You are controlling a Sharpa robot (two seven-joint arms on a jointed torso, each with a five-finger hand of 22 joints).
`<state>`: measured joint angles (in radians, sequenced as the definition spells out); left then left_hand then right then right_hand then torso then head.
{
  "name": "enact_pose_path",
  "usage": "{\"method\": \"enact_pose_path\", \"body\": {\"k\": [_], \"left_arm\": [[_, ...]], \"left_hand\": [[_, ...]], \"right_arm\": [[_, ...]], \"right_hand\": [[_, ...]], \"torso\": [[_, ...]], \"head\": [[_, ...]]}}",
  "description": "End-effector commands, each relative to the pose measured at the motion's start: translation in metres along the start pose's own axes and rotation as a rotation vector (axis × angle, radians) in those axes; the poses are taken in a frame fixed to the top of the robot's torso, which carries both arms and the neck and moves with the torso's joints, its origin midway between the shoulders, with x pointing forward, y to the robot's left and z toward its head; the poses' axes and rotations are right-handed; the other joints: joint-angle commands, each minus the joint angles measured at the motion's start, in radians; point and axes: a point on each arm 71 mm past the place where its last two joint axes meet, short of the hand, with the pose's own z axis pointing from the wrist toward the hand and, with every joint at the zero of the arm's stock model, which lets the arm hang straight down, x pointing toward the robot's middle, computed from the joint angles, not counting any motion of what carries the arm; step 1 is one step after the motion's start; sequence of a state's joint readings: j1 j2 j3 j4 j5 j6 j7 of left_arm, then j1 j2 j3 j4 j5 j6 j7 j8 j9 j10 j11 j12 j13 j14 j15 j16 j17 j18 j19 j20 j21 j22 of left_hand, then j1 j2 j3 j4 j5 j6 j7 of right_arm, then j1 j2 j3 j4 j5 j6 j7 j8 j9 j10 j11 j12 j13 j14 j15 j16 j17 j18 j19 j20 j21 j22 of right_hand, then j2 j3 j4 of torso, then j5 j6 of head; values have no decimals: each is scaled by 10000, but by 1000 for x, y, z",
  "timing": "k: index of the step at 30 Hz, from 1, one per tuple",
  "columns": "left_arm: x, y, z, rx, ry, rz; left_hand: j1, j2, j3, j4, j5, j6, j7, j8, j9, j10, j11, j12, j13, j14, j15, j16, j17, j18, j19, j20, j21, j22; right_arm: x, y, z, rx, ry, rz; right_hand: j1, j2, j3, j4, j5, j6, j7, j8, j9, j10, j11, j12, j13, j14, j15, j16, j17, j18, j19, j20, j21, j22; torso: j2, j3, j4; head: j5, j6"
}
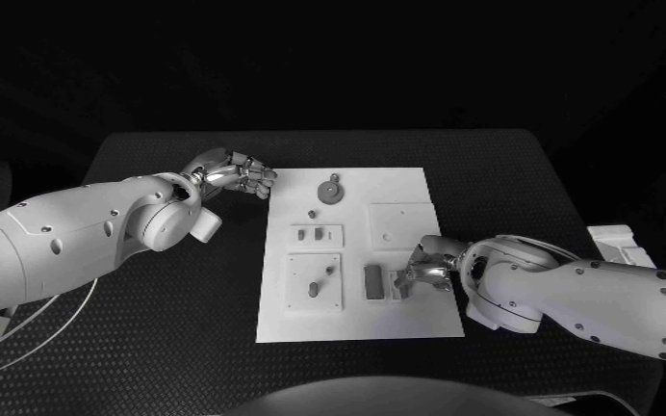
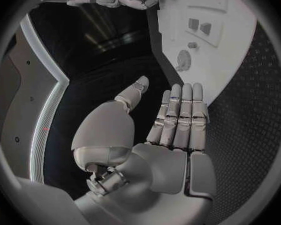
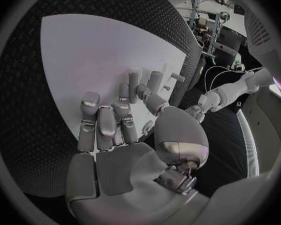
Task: Assemble the parts on the task board
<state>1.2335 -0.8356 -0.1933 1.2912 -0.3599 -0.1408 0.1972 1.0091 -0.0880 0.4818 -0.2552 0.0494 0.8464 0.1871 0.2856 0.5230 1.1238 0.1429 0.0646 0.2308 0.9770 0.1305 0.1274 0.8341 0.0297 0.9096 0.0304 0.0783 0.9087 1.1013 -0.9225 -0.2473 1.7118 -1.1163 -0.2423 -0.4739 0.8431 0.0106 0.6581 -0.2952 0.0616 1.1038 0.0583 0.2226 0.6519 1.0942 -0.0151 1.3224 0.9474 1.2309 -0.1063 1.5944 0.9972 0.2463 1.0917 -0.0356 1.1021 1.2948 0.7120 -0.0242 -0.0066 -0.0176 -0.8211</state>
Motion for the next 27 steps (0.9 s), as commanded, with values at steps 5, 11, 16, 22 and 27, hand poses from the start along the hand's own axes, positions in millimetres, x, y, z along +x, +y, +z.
{"method": "enact_pose_path", "body": {"k": [5, 11, 16, 22, 27], "left_arm": [[3, -2, 0, 102, 200, 1], [2, -1, 0, 96, 183, 3], [2, -1, 0, 84, 179, 3], [2, -1, 0, 85, 181, 3], [2, -1, 0, 84, 182, 3]], "left_hand": [[5, -58, -1, 56, 6, -69, -8, -13, 1, -53, 5, 66, -16, -44, -2, 36, -12, 202, -93, 7, 0, 14], [1, -57, -2, 59, 5, -69, -8, -12, 1, -53, 6, 66, -18, -45, -1, 37, -12, 202, -94, 8, 0, 15], [0, -54, -2, 61, 6, -70, -8, -12, 1, -53, 6, 66, -19, -46, -1, 38, -13, 202, -94, 8, 0, 15], [-2, -53, -2, 62, 5, -70, -8, -11, 1, -53, 6, 66, -20, -46, -1, 38, -13, 202, -94, 9, 0, 16], [-4, -51, -3, 64, 5, -71, -7, -11, 1, -54, 6, 66, -22, -46, -1, 39, -13, 202, -94, 9, 0, 16]], "right_arm": [[2, 3, 1, -183, 45, 77], [5, 4, 2, -164, 173, 111], [6, 4, 2, -184, 218, 155], [6, 3, 4, -115, 231, 175], [7, 2, 5, -60, 282, 198]], "right_hand": [[169, 121, 55, 10, 62, -216, 287, 29, 0, 123, -59, -45, 13, 81, -77, -42, -16, 154, -14, -89, 33, 8], [162, 120, 52, 10, 61, -221, 289, 27, -3, 124, -58, -51, 15, 76, -81, -45, -26, 155, -11, -90, 31, 7], [152, 107, 47, 10, 60, -225, 291, 25, -6, 125, -56, -56, 17, 78, -84, -48, -24, 155, -9, -91, 29, 7], [122, 68, 32, 14, 58, -232, 294, 22, -12, 125, -53, -71, 25, 69, -92, -57, -41, 155, -4, -94, 20, 4], [20, -12, -1, 31, 59, -242, 303, 16, -28, 123, -46, -102, 39, 62, -99, -75, -53, 155, 9, -93, -2, -7]], "torso": [[-2, -2, -5], [-1, -4, -4], [-1, 0, -6], [-5, -5, -6], [-2, 0, -8]], "head": [[34, -11], [35, -12], [55, -36], [55, -38], [56, -46]]}}
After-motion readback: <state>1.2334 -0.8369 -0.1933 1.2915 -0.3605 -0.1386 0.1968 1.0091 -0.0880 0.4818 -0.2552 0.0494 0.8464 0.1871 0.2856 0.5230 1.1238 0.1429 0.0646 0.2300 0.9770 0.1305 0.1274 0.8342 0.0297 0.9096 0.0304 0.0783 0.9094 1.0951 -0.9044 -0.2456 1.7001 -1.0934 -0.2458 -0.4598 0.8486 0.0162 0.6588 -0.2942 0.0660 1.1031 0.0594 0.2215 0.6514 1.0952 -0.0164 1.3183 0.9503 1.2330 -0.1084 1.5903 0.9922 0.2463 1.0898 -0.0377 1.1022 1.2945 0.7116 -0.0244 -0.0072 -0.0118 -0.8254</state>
